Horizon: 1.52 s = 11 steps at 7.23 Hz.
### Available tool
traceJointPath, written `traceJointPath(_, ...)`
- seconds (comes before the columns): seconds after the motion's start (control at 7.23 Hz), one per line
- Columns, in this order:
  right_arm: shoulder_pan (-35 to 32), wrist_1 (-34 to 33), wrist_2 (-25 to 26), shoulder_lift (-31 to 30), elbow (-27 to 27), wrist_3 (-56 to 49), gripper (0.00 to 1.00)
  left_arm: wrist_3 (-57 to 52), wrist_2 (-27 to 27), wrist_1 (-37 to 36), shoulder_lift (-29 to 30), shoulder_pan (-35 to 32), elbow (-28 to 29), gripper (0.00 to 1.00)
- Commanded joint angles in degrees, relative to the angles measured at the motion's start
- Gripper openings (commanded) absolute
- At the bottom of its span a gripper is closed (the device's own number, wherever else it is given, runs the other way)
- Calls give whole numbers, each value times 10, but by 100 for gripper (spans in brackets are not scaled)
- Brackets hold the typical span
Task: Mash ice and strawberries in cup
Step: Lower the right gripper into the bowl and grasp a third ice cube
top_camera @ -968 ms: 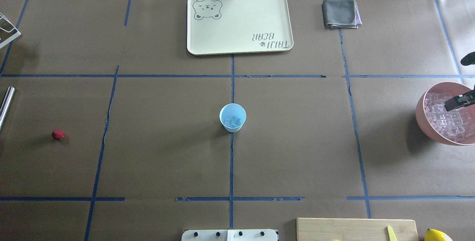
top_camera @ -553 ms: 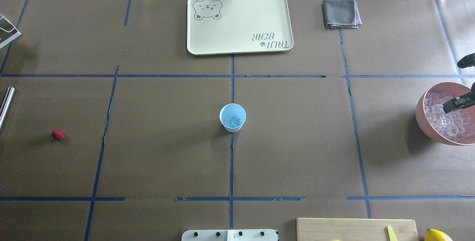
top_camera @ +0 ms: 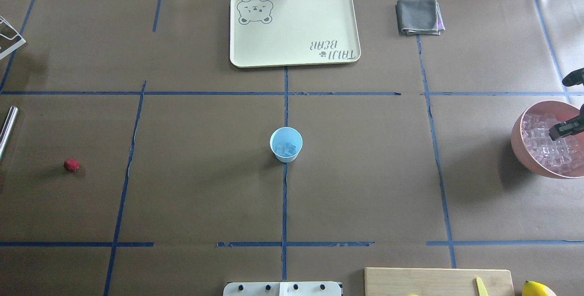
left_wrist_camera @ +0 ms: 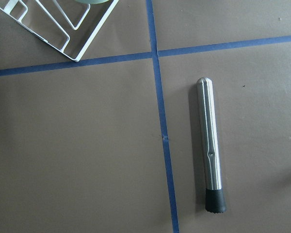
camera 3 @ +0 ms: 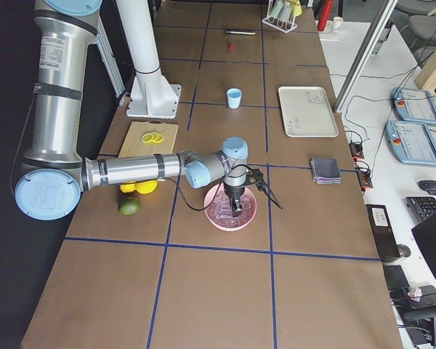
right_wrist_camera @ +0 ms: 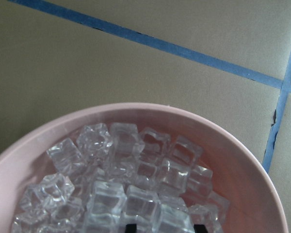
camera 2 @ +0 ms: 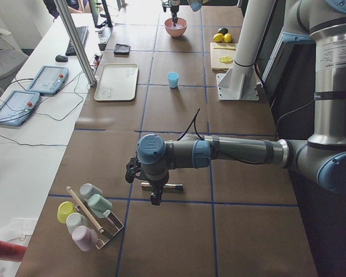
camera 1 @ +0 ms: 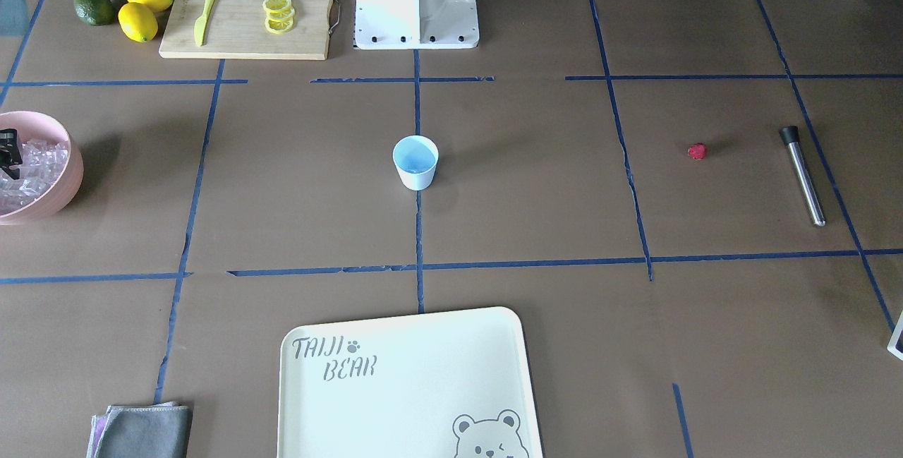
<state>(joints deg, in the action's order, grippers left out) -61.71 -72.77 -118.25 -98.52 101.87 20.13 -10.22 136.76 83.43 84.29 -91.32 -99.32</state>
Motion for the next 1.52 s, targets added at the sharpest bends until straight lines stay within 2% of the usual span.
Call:
traceJointPath(0.0, -2, 0, -1, -7, 5, 0, 8, 0, 0, 1, 0, 0, 0, 100)
traceJointPath(0.14, -2, 0, -1, -7, 8, 0, 2, 0, 0, 1, 0, 0, 0, 100)
traceJointPath(0.41, -3, -10, -8, -9, 63, 12, 3, 0, 0, 1, 0, 0, -1, 100)
traceJointPath(0.55, -2, -8, -8, -12, 88, 88, 3, 0, 0, 1, 0, 0, -1, 100)
traceJointPath(0.83, 15, -7, -51, 47, 100, 176, 4, 0, 0, 0, 0, 0, -1, 100)
traceJointPath(0.97, 35, -8, -50, 82, 99, 203, 4, 0, 1, 0, 0, 0, -1, 100)
traceJointPath(1.11, 72, -8, -40, 122, 98, 278, 3, 0, 1, 0, 0, 0, -1, 100)
traceJointPath(1.38, 183, -17, 49, 209, 87, 427, 3, 0, 2, 0, 0, 0, 0, 100)
